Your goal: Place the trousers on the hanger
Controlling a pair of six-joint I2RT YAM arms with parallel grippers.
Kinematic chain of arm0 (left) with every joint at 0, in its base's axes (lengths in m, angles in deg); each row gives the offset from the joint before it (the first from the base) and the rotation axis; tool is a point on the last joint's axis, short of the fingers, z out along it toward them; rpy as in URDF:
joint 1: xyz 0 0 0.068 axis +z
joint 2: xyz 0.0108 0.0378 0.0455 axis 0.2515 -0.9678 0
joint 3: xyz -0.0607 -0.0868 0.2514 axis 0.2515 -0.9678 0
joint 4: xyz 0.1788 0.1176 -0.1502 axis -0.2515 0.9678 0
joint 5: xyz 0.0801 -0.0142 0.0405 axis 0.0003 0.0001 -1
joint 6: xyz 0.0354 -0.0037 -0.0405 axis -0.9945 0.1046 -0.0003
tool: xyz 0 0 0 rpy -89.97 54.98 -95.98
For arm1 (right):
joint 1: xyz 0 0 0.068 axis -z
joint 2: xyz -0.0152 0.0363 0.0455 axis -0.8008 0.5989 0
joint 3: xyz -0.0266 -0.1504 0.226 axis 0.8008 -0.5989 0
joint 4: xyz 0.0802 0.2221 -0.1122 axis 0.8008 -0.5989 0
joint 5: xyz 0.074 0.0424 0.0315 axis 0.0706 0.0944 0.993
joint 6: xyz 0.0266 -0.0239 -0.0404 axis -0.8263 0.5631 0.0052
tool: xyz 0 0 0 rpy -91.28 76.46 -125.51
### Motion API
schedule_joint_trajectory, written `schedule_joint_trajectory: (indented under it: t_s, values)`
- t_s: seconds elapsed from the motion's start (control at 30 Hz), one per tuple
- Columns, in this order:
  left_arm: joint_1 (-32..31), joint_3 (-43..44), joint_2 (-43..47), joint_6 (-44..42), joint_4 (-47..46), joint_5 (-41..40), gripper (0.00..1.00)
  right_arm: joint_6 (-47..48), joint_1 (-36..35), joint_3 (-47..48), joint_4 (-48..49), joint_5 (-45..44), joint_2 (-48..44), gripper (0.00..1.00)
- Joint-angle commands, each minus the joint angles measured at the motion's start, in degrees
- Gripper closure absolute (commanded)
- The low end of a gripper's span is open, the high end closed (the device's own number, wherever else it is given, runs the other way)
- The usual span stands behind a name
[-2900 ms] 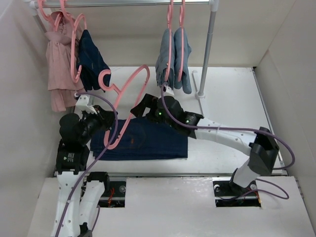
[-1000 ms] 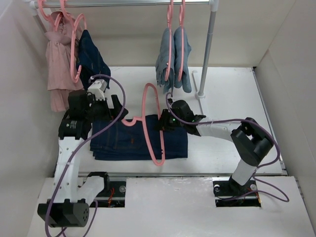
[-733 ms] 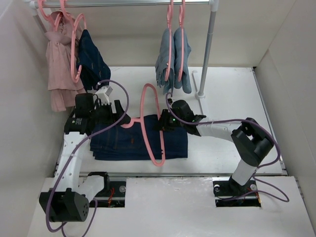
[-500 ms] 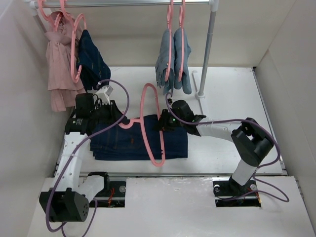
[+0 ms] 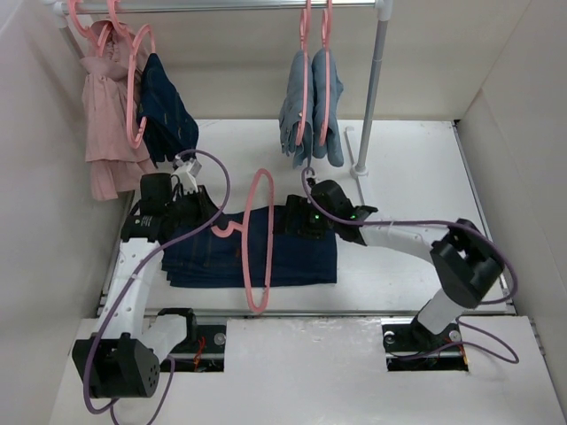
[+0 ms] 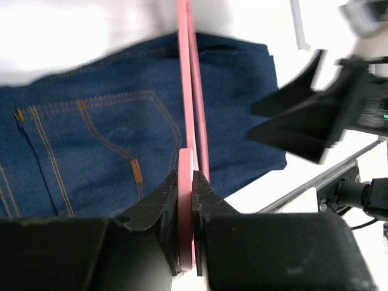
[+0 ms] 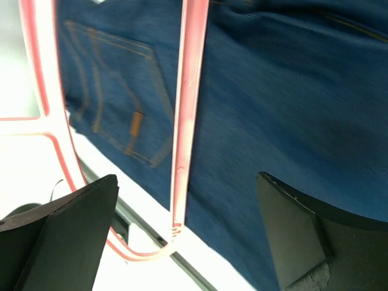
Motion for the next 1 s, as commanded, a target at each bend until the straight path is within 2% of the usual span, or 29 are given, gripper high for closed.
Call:
schedule_joint_trajectory:
  t_s: [0.0,0.07,0.13,0.2,0.33,0.5,0.53,0.57,0.6,0.67,0.7,0.73,0.8,0.87,0.93,0.97]
  values:
    - [0.2,-2.9,0.6,1.9,-1.2,-1.1,1.00,2.0,-0.3,-0.8,-11.0,-10.5,-8.1,0.00]
    - [0.2,-4.2,0.6,2.7,-1.8,-1.1,1.00,0.9,-0.8,-1.4,-20.4,-15.4,-11.1,0.00]
    - [0.2,-5.0,0.6,3.2,-1.8,-2.5,1.00,-1.7,-0.8,-2.0,-26.3,-23.1,-12.7,0.00]
    - [0.2,-5.0,0.6,3.8,-1.8,-3.9,1.00,-4.6,-1.4,-5.0,-31.3,-27.0,-14.8,0.00]
    - [0.2,-5.0,1.1,4.3,-1.2,-4.0,1.00,-6.3,-2.0,-11.3,-27.8,-28.2,-16.7,0.00]
    - [0.2,-5.0,1.1,4.3,-1.2,-4.0,1.00,-6.3,-0.3,-12.6,-21.7,-21.6,-8.9,0.00]
    - [0.2,-5.0,1.1,4.3,-1.2,-4.0,1.00,-4.9,0.2,-12.6,-19.0,-20.0,-6.3,0.03]
    - [0.2,-5.0,1.1,4.3,-1.2,-4.0,1.00,-4.1,0.2,-12.6,-17.7,-18.3,-5.3,0.11]
    - [0.2,-5.0,1.1,4.3,-1.2,-3.4,1.00,-3.5,0.2,-12.6,-16.8,-15.6,-4.6,0.35]
    - [0.2,-5.0,1.7,4.3,-1.2,-3.4,1.00,-2.4,0.2,-12.6,-15.2,-13.9,-4.1,0.59]
    - [0.2,-5.0,1.7,4.3,-1.2,-3.4,1.00,-2.4,0.2,-12.6,-14.6,-13.9,-4.9,0.85]
    - [0.2,-5.0,2.3,4.3,-1.2,-3.4,1.00,-2.4,1.1,-13.1,-14.6,-13.4,-7.1,1.00]
    - [0.2,-5.0,2.3,4.3,-1.2,-3.4,1.00,-2.4,1.6,-13.1,-16.5,-14.5,-10.7,1.00]
    - [0.2,-5.0,2.3,4.3,-1.2,-3.4,1.00,-1.7,-1.3,-9.4,-20.2,-21.4,-14.8,1.00]
    - [0.2,-5.0,2.3,3.8,-1.2,-3.4,1.00,2.0,-5.8,-5.5,-22.7,-27.6,-18.8,1.00]
    - [0.2,-5.0,2.3,3.8,-1.2,-2.9,1.00,3.9,-10.6,-0.8,-22.7,-28.8,-18.8,1.00]
